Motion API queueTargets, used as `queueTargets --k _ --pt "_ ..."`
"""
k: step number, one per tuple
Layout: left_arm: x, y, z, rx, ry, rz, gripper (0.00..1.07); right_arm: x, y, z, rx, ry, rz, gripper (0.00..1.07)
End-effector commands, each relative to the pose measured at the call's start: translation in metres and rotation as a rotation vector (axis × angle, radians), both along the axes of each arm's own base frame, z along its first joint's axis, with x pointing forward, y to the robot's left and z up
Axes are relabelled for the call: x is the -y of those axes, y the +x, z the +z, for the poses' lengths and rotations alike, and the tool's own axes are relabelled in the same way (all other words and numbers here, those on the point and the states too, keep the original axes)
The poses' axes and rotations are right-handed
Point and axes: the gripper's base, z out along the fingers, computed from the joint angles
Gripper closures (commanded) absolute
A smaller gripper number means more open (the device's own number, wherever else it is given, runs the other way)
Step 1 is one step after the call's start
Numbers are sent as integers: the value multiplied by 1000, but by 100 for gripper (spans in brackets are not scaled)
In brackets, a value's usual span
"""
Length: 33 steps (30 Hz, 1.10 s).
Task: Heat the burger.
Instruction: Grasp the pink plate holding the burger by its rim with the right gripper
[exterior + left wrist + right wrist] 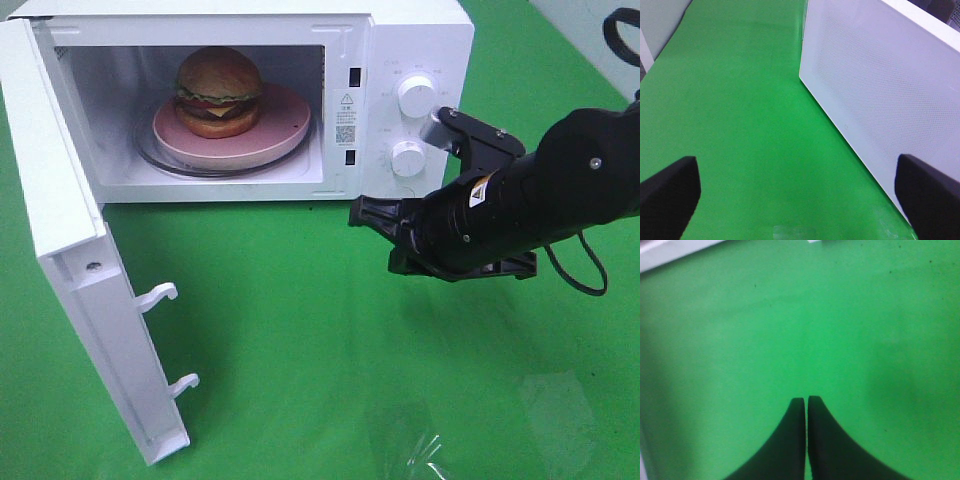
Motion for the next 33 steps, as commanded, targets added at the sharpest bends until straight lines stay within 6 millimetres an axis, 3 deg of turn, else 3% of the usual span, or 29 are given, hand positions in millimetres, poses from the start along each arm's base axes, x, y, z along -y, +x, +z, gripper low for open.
queueTargets --k 1,3,5,9,12,14,17,18,23,25,33 --pt "0 0 -1 1 -3 2 9 3 -7 5 -11 -84 113 102" --pt "0 0 -1 1 -3 2 9 4 -9 6 -8 -110 154 102" --pt "0 0 -1 1 -3 2 9 8 -18 10 -11 -240 351 101" --pt "0 0 -1 1 -3 2 9 11 -26 10 -38 -349 556 100" --pt "0 0 -1 1 -3 2 9 11 -28 12 -46 -387 642 100" --pt "0 0 -1 1 -3 2 9 9 -27 21 -39 -460 838 99" --pt "0 0 -1 1 -3 2 9 8 -26 24 -34 -474 881 99" --pt "0 0 -1 1 -3 2 9 7 -25 29 -1 -525 1013 98" --pt "0 0 -1 1 -3 2 9 6 -21 36 99 -632 1257 98" --pt "0 0 -1 1 -3 2 9 3 -14 44 247 -733 1460 97" --pt "0 0 -1 1 -3 2 9 -2 -4 52 449 -885 1671 95"
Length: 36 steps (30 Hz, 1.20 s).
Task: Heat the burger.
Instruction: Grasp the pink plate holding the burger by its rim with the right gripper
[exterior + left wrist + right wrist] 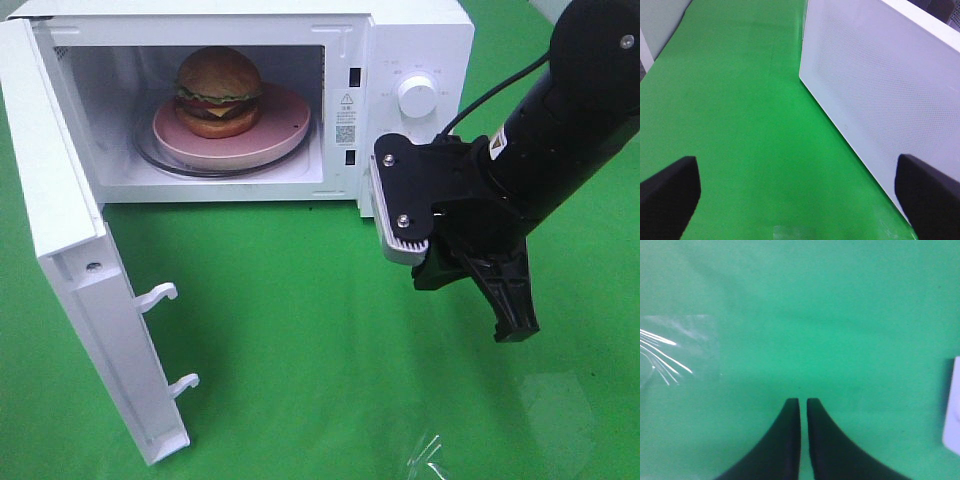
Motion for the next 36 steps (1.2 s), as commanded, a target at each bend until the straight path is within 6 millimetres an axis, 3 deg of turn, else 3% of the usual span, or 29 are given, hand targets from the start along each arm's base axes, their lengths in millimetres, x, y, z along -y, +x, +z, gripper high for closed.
queueTargets --k 1,10,13,14,15,16,17,18,19,20,21,23,31,36 --pt "0 0 -1 1 -3 2 9 -2 5 6 102 -33 167 94" --pt "0 0 -1 1 -3 2 9 -4 8 9 204 -87 304 93" --pt "0 0 -1 1 -3 2 9 -14 8 12 268 -68 315 85" --pt "0 0 -1 1 -3 2 9 -20 8 14 288 -19 262 73" --pt "0 0 -1 1 -3 2 9 -20 8 14 288 -19 262 73" --pt "0 0 -1 1 -3 2 9 -24 7 15 299 15 211 56" --pt "0 0 -1 1 -3 2 9 -24 7 15 299 15 211 56" --pt "0 0 -1 1 -3 2 9 -26 6 15 300 12 200 39" --pt "0 0 -1 1 -3 2 9 -26 6 15 300 12 200 39" --pt "0 0 -1 1 -3 2 9 -28 6 15 305 -9 207 22" --pt "0 0 -1 1 -3 2 9 -28 6 15 305 -9 207 22" --pt "0 0 -1 1 -3 2 9 -29 11 16 327 -32 210 7" --pt "0 0 -1 1 -3 2 9 -51 22 15 363 -43 247 9" --pt "0 0 -1 1 -3 2 9 -71 40 10 368 -33 243 10"
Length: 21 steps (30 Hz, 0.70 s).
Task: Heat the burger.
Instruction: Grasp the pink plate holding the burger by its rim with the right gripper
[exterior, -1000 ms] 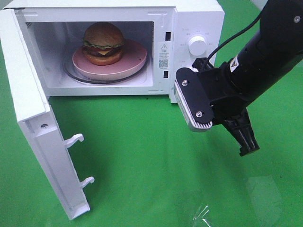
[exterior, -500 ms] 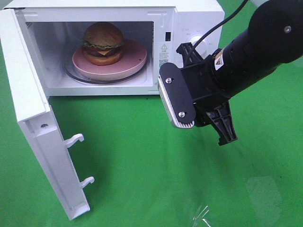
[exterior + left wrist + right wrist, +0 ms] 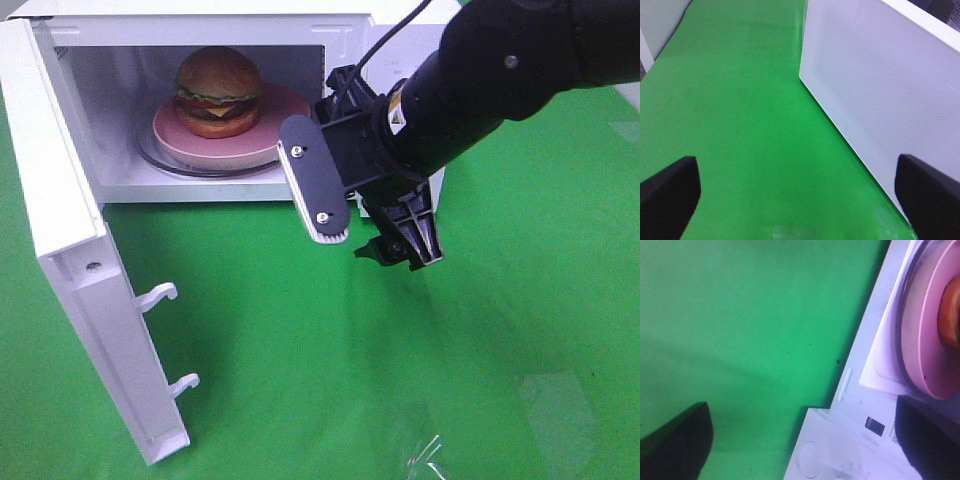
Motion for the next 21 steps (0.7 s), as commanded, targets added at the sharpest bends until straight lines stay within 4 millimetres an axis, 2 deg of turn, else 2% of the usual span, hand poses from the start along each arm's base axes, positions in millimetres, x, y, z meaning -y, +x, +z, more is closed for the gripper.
queueTargets --k 1,7,9,12,18,21 --pt "0 0 -1 1 -3 2 9 -9 8 -2 5 12 -6 10" --pt "0 0 -1 1 -3 2 9 -25 30 -6 23 33 -28 12" --pt "0 0 -1 1 -3 2 9 -36 44 -7 44 47 -32 12" --pt "0 0 -1 1 -3 2 9 -38 46 -8 46 48 -31 13" --pt "0 0 -1 1 -3 2 9 -57 70 -17 65 66 -32 15" --pt "0 0 -1 1 -3 2 9 -59 73 -20 64 68 -35 15"
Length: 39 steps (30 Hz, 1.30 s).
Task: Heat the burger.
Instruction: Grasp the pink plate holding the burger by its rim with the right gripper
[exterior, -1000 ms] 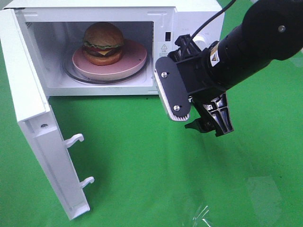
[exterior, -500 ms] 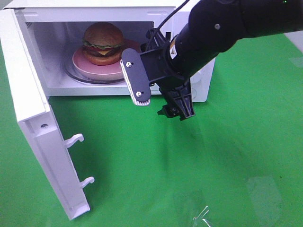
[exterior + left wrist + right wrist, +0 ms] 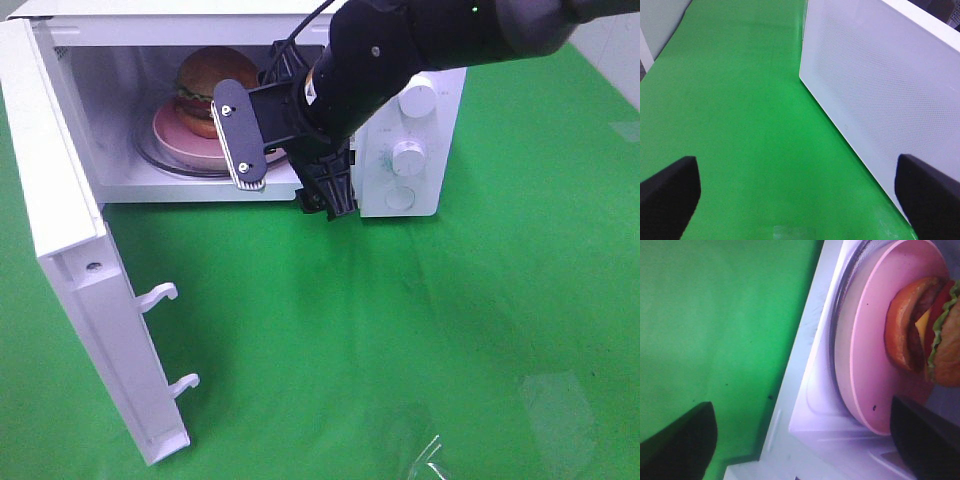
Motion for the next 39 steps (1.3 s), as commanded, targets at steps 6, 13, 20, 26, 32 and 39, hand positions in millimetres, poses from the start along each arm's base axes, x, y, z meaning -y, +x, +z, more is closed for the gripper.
queueTargets --k 6,13,20,26,32,39 --pt "0 0 -1 1 -3 2 9 -22 31 -22 2 29 -29 17" --pt "0 0 -1 1 -3 2 9 -33 45 -32 12 40 -30 20" --pt "0 0 -1 1 -3 2 9 -42 56 -43 16 45 -32 23" --pt "0 0 -1 1 -3 2 9 -46 65 -55 11 49 -43 26" --pt "0 0 -1 1 -3 2 9 -43 75 -65 -5 67 -71 27" --pt "0 0 -1 1 -3 2 9 -43 83 -71 -20 93 -97 30"
